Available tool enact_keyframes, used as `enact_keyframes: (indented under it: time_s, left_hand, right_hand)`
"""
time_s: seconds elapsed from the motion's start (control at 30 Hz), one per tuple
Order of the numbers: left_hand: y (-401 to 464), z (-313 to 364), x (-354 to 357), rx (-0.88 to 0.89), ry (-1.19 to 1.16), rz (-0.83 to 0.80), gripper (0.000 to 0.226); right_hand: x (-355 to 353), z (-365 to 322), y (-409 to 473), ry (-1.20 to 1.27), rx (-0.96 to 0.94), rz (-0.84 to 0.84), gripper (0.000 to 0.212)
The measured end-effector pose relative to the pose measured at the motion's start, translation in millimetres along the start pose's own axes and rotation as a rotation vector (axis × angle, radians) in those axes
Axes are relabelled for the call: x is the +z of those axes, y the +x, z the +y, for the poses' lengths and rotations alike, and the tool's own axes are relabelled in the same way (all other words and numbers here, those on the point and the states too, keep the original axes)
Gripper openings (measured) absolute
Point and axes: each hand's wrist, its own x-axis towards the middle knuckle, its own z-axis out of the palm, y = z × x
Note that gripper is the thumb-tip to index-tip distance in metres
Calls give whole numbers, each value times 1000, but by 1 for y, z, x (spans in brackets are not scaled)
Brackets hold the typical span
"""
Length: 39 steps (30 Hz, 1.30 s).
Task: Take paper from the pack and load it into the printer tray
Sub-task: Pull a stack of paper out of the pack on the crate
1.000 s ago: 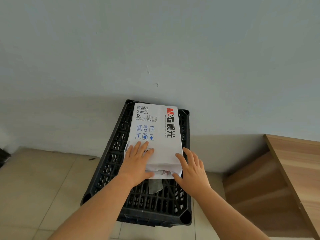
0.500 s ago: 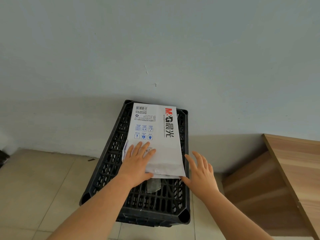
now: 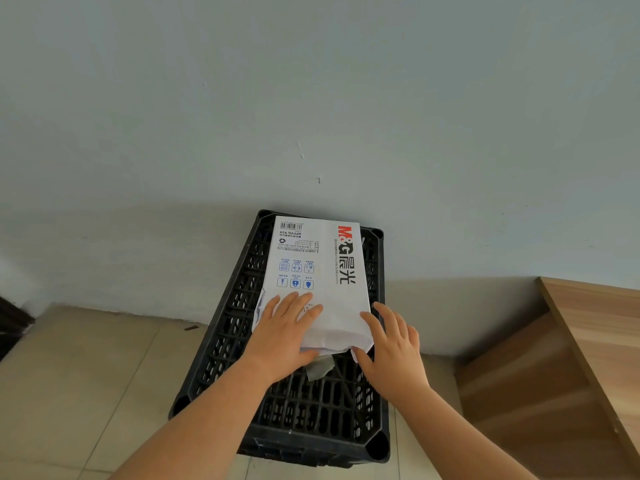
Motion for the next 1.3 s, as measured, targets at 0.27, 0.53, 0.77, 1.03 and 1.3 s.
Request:
enact_keyframes:
  time_s: [0.27, 0.53, 0.77, 1.03, 1.3]
  left_hand:
    - [4, 10, -5, 146, 7, 71, 57]
    - [11, 11, -27, 195, -52, 140, 36]
    - [27, 16, -51, 88, -74, 76, 40]
    - [1, 15, -57, 139, -120, 298, 28]
    - [-26, 8, -50, 51, -73, 177, 34]
  right_hand:
    - [-2, 17, -15, 16, -21, 2, 54]
    - [-14, -2, -3, 73, -89, -2, 57]
    - [-28, -38, 35, 202, -111, -6, 60]
    - [-36, -35, 56, 285, -69, -76, 62]
    - [-40, -32, 66, 379, -9, -109, 63]
